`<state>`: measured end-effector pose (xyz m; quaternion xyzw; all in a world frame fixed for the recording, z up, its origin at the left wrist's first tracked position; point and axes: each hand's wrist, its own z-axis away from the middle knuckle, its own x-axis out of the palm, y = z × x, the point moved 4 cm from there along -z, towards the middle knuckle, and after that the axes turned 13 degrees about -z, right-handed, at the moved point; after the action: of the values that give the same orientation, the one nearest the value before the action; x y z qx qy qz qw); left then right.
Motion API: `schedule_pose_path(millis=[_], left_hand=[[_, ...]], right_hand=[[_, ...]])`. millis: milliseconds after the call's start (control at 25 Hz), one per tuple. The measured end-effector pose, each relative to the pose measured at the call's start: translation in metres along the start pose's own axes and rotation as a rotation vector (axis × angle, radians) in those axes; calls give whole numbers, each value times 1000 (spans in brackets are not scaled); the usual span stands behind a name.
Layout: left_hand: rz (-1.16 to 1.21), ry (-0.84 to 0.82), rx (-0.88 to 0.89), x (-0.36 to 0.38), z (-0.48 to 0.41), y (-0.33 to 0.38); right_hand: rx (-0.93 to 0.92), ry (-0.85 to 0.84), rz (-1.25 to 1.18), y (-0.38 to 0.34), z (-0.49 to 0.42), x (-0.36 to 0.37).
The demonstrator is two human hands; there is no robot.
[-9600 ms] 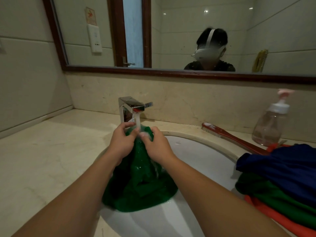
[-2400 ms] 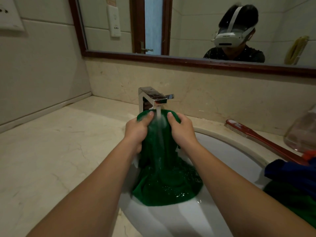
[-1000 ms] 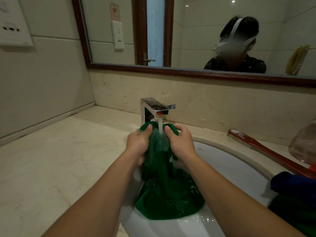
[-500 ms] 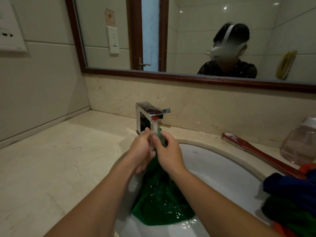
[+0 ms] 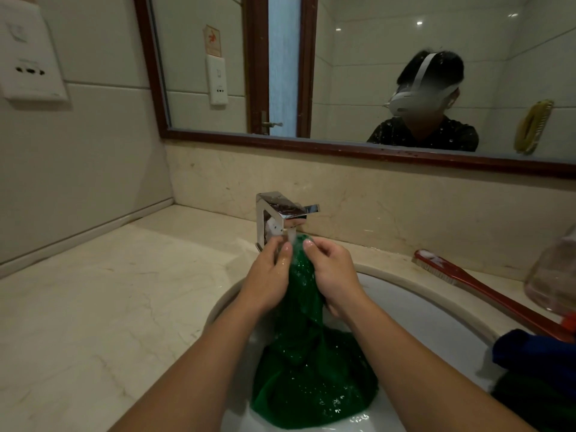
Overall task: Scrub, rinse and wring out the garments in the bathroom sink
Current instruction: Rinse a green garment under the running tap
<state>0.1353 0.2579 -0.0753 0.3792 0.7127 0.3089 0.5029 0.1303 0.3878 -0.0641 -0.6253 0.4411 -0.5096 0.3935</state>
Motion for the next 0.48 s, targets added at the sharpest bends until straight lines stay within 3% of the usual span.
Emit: schedule_pose_path(millis=[200, 280, 400, 480], left_hand=[[-50, 107, -18, -10, 0, 6], [6, 162, -24, -13, 0, 8], [112, 247, -60, -19, 1, 9], [144, 283, -78, -22, 1, 7]], right_hand=[[-83, 92, 151, -7, 2, -14], [-116, 36, 203, -3, 5, -12], [-17, -117, 376, 20, 10, -4], [7, -106, 452, 30, 11, -1]])
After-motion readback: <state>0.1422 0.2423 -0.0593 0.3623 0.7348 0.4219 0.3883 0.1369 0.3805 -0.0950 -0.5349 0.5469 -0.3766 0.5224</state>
